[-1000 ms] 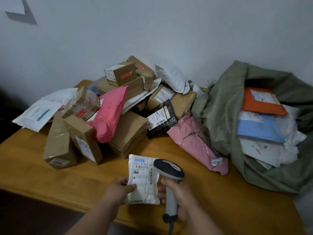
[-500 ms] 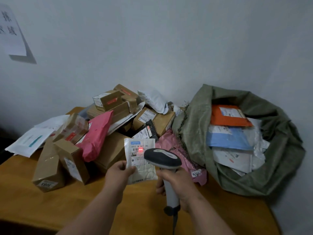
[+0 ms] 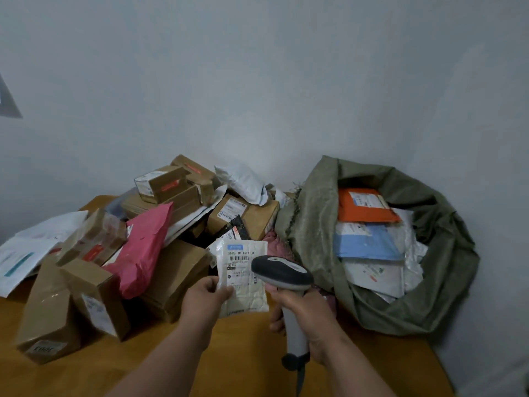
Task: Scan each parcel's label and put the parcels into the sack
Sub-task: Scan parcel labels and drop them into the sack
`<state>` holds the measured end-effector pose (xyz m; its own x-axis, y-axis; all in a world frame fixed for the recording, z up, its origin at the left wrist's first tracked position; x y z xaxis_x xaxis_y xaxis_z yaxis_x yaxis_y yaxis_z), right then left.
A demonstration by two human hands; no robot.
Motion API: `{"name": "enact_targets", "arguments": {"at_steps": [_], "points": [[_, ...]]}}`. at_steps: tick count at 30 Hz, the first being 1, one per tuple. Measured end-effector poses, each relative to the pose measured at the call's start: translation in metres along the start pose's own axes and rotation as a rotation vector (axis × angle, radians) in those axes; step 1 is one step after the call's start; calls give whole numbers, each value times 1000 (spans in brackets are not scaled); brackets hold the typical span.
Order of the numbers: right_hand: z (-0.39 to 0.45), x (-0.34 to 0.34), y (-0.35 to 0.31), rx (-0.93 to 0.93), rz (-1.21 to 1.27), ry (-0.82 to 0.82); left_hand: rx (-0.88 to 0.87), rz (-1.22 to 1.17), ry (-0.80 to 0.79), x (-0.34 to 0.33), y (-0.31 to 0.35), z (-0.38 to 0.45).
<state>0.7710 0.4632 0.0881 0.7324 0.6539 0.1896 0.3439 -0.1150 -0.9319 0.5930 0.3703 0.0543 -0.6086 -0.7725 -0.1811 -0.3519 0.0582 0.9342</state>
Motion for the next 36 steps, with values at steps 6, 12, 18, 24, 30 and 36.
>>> {"name": "enact_targets", "arguments": {"at_steps": [6,12,18,24,30,36], "points": [[15,18,7,-74,57,227,71,-60,-149,-16,12,26],[17,44,26,-216,331,122,160,57,-432,-79,12,34],[46,129,41,-246,633,510,37,129,-418,-154,9,61],[113,235,15,-146,731,774,29,128,-316,-218,-1,108],[215,277,-52,-118,727,438,27,109,-225,-248,15,155],[248,233,-24,-168,730,139,43,86,-101,-227,14,174]]}}
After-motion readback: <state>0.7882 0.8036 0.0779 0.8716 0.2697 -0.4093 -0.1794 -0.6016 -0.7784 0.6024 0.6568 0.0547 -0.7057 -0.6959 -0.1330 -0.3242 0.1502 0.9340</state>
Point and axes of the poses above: each hand's wrist, its own z-axis towards the middle knuckle, its own x-axis out of the back of the hand, y = z × x, the point moved 5 cm from there along z, towards the middle knuckle, and after that the axes turned 13 degrees about -z, right-handed, at the moved point
